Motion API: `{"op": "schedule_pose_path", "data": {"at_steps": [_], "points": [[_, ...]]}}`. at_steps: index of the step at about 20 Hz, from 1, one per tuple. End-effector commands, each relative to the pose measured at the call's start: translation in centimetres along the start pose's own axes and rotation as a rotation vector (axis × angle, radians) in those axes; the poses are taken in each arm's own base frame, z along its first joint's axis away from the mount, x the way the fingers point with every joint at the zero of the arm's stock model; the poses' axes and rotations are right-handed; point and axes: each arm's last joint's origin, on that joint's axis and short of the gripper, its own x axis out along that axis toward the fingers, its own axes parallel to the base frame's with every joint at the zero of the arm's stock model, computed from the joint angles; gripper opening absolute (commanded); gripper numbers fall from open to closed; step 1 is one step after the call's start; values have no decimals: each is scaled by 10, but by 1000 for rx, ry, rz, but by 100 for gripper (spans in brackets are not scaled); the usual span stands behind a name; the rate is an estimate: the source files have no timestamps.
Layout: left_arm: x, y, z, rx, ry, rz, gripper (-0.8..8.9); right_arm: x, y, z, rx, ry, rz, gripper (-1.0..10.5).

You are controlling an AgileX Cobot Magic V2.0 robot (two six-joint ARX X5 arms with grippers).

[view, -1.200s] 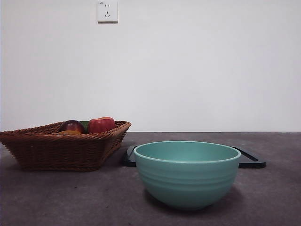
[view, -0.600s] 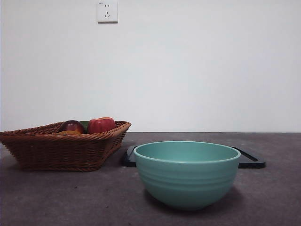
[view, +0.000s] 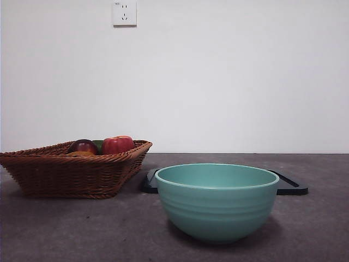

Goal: Pick up the wifruite, put it on the bowl, pick up the plate, put it on desk

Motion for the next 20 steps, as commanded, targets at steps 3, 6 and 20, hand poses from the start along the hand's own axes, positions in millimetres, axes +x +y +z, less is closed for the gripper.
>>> {"op": "schedule_pose_path", "data": {"at_steps": [3,6,20], "points": [[-1,-1,2,11,-9,-9,24,-4,2,4,-15,-30,15,15],[-1,-1,2,11,-9,-9,24,-4,2,5,-15,-36,18,15],[38,67,-27,-147,-363,614,24,-4,2,5,-15,-38,18,15]]}}
